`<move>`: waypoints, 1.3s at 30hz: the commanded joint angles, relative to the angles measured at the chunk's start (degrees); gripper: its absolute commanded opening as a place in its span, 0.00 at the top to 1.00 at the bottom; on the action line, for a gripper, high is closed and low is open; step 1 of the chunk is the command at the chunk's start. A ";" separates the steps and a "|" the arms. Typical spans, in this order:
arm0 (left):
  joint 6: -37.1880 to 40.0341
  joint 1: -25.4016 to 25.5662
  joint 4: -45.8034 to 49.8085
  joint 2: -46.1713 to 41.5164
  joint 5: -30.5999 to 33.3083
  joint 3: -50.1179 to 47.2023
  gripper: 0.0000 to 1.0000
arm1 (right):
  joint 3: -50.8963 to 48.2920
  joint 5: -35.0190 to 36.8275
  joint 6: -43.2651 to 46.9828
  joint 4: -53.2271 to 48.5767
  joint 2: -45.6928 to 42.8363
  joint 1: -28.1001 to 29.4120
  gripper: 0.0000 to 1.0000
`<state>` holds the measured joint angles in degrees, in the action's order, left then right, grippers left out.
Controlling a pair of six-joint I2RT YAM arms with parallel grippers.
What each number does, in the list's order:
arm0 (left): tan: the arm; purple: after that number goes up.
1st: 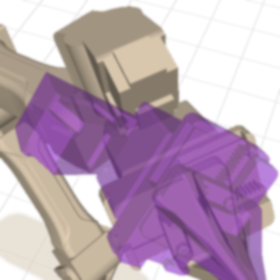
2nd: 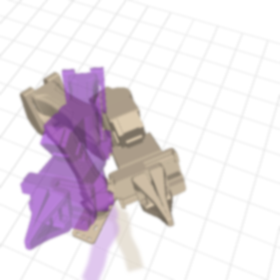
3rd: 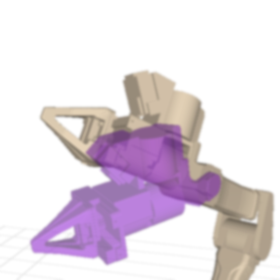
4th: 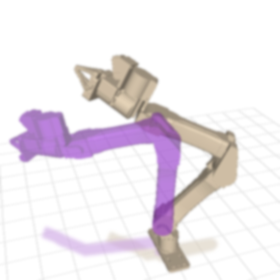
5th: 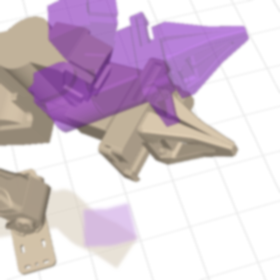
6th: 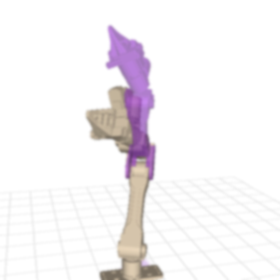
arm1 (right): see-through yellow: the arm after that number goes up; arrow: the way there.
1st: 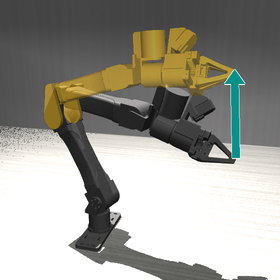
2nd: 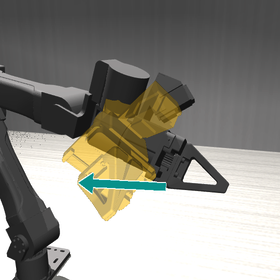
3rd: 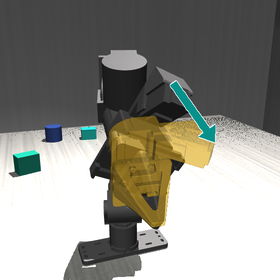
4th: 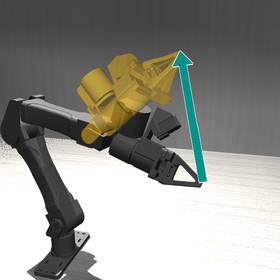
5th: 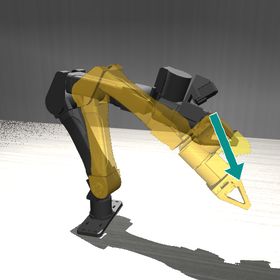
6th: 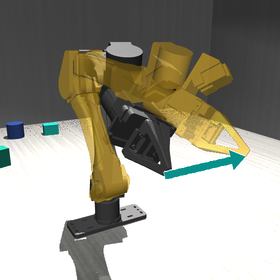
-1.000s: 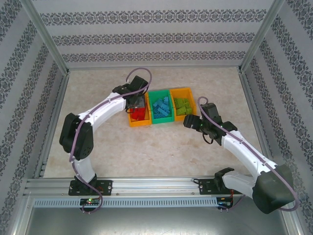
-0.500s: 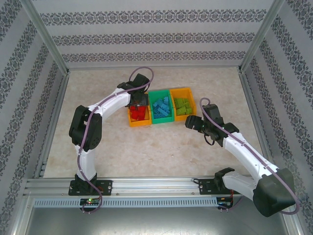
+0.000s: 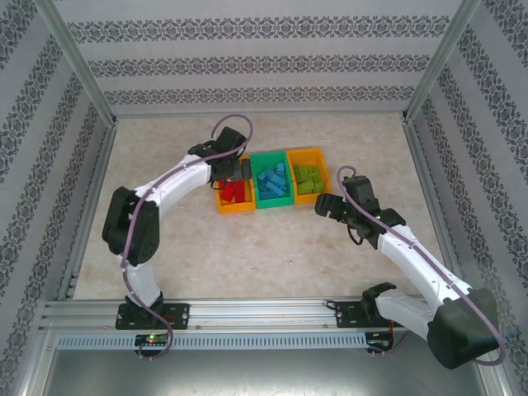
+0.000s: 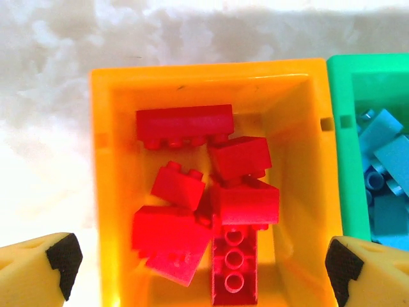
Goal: Sort the legos into containers by color
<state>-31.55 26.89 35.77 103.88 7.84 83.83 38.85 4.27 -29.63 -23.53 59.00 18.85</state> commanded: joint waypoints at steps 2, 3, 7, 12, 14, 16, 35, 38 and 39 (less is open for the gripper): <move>5.64 0.07 -6.29 -7.58 4.23 -5.79 0.01 | -4.15 11.14 10.41 6.58 -3.54 -0.66 0.02; 6.67 0.00 -7.38 -8.87 4.87 -7.35 0.01 | -5.04 12.61 12.87 8.75 -3.72 -0.66 0.02; 10.14 -0.01 -13.86 -15.60 8.02 -15.64 0.01 | -9.59 18.94 23.20 21.80 -3.09 -0.98 0.02; 13.68 -0.61 -20.65 -23.31 14.27 -23.78 0.01 | -13.49 17.99 28.31 36.10 0.74 -5.05 0.02; 16.10 -1.08 -24.39 -26.03 14.65 -27.50 0.01 | -16.74 15.50 28.83 44.58 2.12 -7.15 0.02; 19.00 -1.72 -27.78 -27.84 14.87 -30.69 0.01 | -20.51 12.50 28.92 52.70 4.06 -9.72 0.02; 27.81 -8.84 -44.49 -34.20 19.18 -50.29 0.01 | -18.08 3.49 26.81 75.69 26.58 -16.96 0.02; 30.56 -10.08 -51.34 -33.69 18.53 -53.66 0.01 | -16.95 2.87 27.21 73.89 26.88 -17.01 0.02; 31.04 -10.84 -53.69 -33.17 17.71 -54.83 0.01 | -16.99 2.28 27.50 74.95 27.26 -17.01 0.02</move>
<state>-4.12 17.93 -9.74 70.43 25.74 32.03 20.75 8.40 -2.61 48.18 86.30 2.35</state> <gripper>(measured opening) 0.994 0.981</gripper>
